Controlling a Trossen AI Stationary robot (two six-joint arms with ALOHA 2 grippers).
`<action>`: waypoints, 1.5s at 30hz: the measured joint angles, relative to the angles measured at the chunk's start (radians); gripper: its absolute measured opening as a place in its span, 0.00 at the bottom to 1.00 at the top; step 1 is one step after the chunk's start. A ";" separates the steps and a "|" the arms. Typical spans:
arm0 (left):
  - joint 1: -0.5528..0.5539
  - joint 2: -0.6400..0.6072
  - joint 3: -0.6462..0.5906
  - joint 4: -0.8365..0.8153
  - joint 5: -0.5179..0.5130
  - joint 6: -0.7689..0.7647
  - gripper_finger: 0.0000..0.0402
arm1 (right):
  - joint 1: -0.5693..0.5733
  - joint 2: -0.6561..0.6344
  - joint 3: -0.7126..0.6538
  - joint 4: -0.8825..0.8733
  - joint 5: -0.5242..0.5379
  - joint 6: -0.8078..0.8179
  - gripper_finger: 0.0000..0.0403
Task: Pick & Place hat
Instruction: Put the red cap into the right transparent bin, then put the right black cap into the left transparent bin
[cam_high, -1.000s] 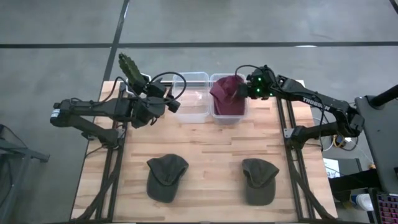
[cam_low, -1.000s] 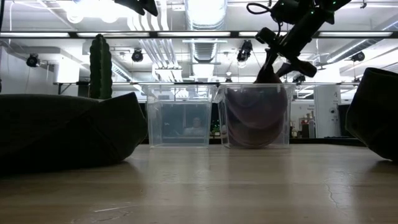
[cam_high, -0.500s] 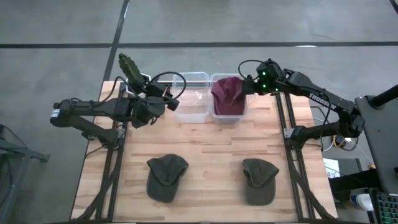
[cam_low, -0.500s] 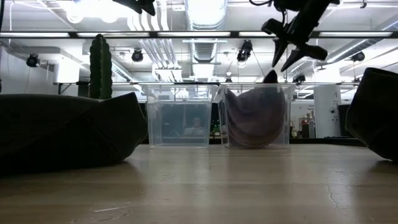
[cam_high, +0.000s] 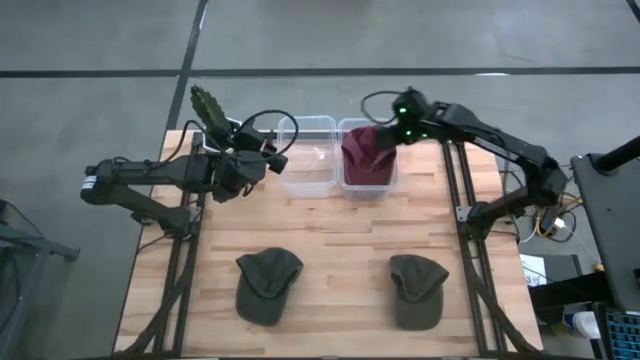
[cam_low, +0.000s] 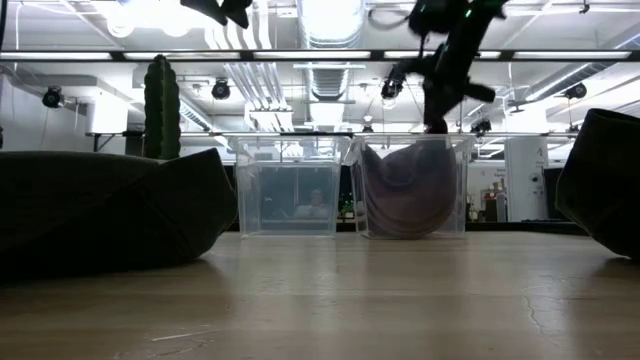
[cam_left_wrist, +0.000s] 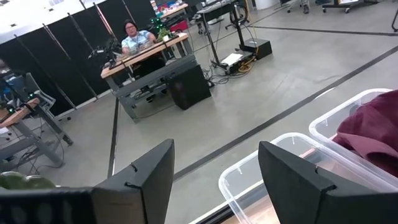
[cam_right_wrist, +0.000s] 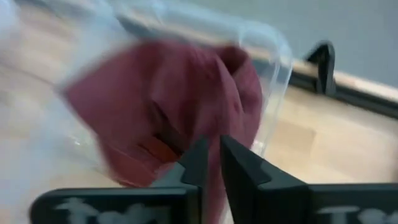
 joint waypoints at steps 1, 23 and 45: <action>0.000 0.000 0.000 0.000 0.000 -0.004 0.56 | 0.000 0.028 0.000 -0.010 0.000 -0.005 0.07; 0.000 -0.001 -0.065 0.002 0.002 -0.071 0.56 | 0.004 0.162 0.175 -0.101 0.069 -0.111 0.02; 0.000 -0.001 -0.065 0.002 0.008 -0.125 0.56 | 0.737 -0.331 0.027 -0.305 0.142 0.441 0.02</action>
